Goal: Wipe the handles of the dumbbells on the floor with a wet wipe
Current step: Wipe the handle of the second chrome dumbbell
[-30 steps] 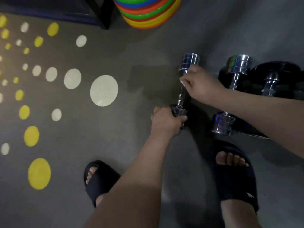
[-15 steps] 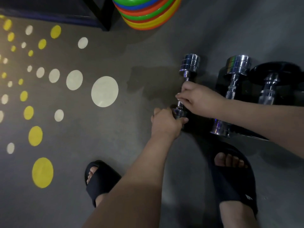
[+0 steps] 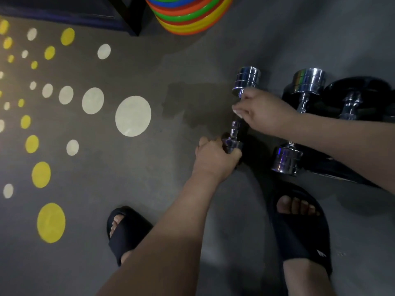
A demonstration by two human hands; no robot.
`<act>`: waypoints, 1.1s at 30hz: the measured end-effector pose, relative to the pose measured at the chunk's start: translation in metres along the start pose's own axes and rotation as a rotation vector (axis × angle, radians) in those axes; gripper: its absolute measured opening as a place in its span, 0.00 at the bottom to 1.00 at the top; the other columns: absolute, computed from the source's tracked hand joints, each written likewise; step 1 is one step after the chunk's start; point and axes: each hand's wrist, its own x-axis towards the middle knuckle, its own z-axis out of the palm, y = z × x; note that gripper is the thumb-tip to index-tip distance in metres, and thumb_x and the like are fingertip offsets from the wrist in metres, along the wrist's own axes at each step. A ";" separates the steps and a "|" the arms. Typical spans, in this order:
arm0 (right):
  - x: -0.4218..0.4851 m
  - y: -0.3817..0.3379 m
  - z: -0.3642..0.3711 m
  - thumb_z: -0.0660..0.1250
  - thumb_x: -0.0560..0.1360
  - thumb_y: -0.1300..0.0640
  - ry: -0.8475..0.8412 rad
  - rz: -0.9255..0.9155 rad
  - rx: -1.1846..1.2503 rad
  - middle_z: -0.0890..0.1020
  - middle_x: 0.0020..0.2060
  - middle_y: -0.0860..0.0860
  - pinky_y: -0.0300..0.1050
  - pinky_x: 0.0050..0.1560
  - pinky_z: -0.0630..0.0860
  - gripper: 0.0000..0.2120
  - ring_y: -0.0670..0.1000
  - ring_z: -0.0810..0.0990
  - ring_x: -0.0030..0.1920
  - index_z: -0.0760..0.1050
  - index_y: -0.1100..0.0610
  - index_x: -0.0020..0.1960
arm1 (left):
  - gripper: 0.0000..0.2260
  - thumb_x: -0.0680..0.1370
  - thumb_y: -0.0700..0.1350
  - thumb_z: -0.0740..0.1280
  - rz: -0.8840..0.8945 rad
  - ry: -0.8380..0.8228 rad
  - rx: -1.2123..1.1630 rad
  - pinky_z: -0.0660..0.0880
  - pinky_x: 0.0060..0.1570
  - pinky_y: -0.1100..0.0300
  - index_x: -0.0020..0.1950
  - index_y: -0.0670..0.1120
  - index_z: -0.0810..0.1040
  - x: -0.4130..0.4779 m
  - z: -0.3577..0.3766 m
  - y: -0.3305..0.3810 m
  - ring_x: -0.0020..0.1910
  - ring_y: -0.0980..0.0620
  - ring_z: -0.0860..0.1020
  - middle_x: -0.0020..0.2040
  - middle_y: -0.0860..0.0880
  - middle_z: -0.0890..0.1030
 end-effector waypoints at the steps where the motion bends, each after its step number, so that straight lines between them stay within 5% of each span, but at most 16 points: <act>1: 0.001 0.000 0.001 0.68 0.80 0.59 0.040 0.049 0.004 0.77 0.43 0.58 0.44 0.42 0.73 0.09 0.60 0.79 0.39 0.84 0.63 0.47 | 0.17 0.71 0.61 0.65 -0.002 -0.003 -0.011 0.72 0.63 0.54 0.49 0.50 0.80 0.001 0.000 -0.002 0.62 0.42 0.72 0.45 0.46 0.75; 5: -0.023 -0.017 0.011 0.69 0.80 0.60 0.004 -0.013 0.089 0.77 0.42 0.56 0.42 0.40 0.72 0.08 0.55 0.77 0.37 0.83 0.64 0.47 | 0.20 0.70 0.60 0.69 0.026 -0.020 -0.026 0.71 0.52 0.60 0.51 0.47 0.80 0.002 0.002 -0.010 0.56 0.43 0.75 0.51 0.41 0.78; 8: -0.026 -0.012 0.003 0.68 0.81 0.58 -0.054 -0.078 0.068 0.76 0.42 0.55 0.45 0.39 0.75 0.08 0.54 0.78 0.37 0.84 0.62 0.48 | 0.17 0.73 0.54 0.75 0.047 0.005 -0.037 0.72 0.55 0.58 0.54 0.44 0.81 0.000 0.005 -0.010 0.55 0.42 0.76 0.52 0.41 0.77; 13: -0.021 -0.010 0.009 0.66 0.81 0.57 0.126 0.125 0.017 0.77 0.44 0.57 0.45 0.43 0.75 0.11 0.57 0.79 0.41 0.84 0.63 0.53 | 0.24 0.73 0.54 0.75 0.061 0.064 -0.028 0.73 0.60 0.53 0.65 0.45 0.79 -0.006 0.018 -0.008 0.58 0.39 0.76 0.57 0.41 0.75; 17: -0.027 -0.008 0.001 0.65 0.82 0.58 -0.002 0.017 -0.010 0.76 0.43 0.58 0.44 0.40 0.72 0.11 0.56 0.76 0.39 0.83 0.64 0.55 | 0.28 0.71 0.54 0.77 0.067 0.141 -0.089 0.73 0.63 0.52 0.69 0.48 0.76 -0.014 0.029 -0.006 0.58 0.41 0.76 0.58 0.44 0.74; 21: -0.009 0.001 -0.014 0.64 0.81 0.59 0.024 0.162 -0.120 0.77 0.48 0.60 0.51 0.43 0.75 0.11 0.62 0.78 0.44 0.83 0.61 0.56 | 0.33 0.72 0.55 0.76 0.048 0.162 -0.065 0.69 0.68 0.51 0.73 0.45 0.72 -0.017 0.037 -0.001 0.62 0.40 0.72 0.62 0.43 0.71; 33: -0.013 0.004 -0.012 0.62 0.82 0.58 0.056 0.177 -0.155 0.77 0.47 0.62 0.56 0.42 0.78 0.12 0.64 0.78 0.41 0.81 0.65 0.53 | 0.25 0.74 0.57 0.74 0.085 0.116 0.057 0.65 0.66 0.56 0.63 0.43 0.77 -0.012 0.043 0.006 0.62 0.40 0.68 0.63 0.43 0.69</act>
